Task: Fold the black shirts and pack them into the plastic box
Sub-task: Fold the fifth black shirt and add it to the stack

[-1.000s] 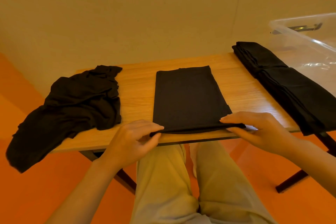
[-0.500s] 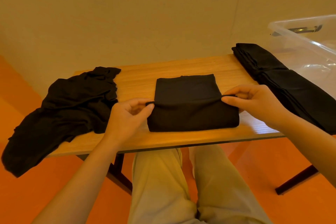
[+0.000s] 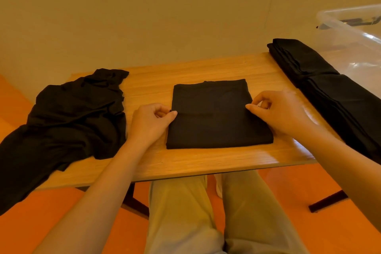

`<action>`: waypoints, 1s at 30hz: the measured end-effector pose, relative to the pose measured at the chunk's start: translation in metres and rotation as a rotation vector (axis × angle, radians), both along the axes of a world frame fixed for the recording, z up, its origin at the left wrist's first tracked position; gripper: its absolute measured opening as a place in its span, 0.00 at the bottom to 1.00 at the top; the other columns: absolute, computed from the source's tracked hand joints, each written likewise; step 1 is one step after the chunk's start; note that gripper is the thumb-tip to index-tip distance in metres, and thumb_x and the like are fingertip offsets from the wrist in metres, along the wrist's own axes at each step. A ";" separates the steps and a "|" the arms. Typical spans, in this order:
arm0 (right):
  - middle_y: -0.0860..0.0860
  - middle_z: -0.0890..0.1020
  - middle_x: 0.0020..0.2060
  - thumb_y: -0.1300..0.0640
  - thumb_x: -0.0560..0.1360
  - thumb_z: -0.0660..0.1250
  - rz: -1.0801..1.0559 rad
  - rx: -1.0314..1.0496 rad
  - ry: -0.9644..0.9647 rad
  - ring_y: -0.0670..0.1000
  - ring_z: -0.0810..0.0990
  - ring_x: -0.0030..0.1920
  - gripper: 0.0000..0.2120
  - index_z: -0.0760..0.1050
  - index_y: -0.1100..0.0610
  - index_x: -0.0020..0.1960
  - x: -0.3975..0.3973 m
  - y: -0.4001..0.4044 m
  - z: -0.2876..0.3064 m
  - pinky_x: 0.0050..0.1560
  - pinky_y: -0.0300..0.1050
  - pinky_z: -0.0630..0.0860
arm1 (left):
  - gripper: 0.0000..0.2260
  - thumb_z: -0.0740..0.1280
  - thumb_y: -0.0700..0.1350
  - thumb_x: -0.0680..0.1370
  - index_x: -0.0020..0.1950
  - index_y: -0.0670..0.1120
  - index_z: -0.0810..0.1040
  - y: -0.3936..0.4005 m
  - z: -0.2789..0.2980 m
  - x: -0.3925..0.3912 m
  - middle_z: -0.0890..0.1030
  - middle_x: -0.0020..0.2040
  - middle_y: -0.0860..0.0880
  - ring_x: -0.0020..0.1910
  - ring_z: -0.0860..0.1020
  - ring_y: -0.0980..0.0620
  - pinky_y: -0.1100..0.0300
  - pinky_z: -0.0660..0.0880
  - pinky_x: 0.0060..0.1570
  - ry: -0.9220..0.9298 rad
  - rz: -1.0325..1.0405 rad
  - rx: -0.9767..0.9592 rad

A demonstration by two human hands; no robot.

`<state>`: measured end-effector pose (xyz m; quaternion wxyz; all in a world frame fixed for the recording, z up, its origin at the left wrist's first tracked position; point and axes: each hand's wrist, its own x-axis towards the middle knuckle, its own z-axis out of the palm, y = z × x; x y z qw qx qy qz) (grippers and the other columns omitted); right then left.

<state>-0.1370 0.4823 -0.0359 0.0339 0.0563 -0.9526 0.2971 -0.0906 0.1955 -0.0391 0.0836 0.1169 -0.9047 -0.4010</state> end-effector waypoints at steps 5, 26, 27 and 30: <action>0.46 0.77 0.41 0.47 0.75 0.65 0.064 0.059 0.338 0.43 0.73 0.38 0.12 0.78 0.53 0.54 0.018 -0.011 0.003 0.36 0.38 0.70 | 0.13 0.66 0.52 0.78 0.60 0.49 0.77 0.015 0.002 0.009 0.76 0.57 0.51 0.55 0.74 0.52 0.63 0.62 0.55 0.301 0.019 -0.437; 0.42 0.40 0.76 0.26 0.67 0.30 0.423 0.466 0.004 0.40 0.36 0.74 0.44 0.36 0.48 0.77 0.022 -0.026 -0.015 0.72 0.39 0.36 | 0.30 0.39 0.65 0.79 0.77 0.54 0.37 0.066 -0.014 0.019 0.37 0.78 0.53 0.76 0.34 0.55 0.52 0.37 0.75 -0.291 -0.317 -0.693; 0.43 0.40 0.76 0.26 0.67 0.30 0.436 0.466 0.000 0.40 0.36 0.74 0.44 0.36 0.48 0.77 0.018 -0.027 -0.013 0.72 0.39 0.36 | 0.30 0.40 0.65 0.79 0.78 0.54 0.37 0.065 -0.011 0.015 0.36 0.78 0.53 0.76 0.34 0.55 0.51 0.36 0.75 -0.318 -0.338 -0.678; 0.42 0.42 0.76 0.28 0.72 0.39 0.472 0.440 -0.103 0.38 0.36 0.71 0.39 0.39 0.48 0.77 0.005 -0.029 0.004 0.69 0.36 0.37 | 0.30 0.42 0.65 0.80 0.78 0.54 0.41 0.059 0.004 -0.004 0.38 0.79 0.54 0.76 0.36 0.56 0.52 0.36 0.75 -0.394 -0.432 -0.599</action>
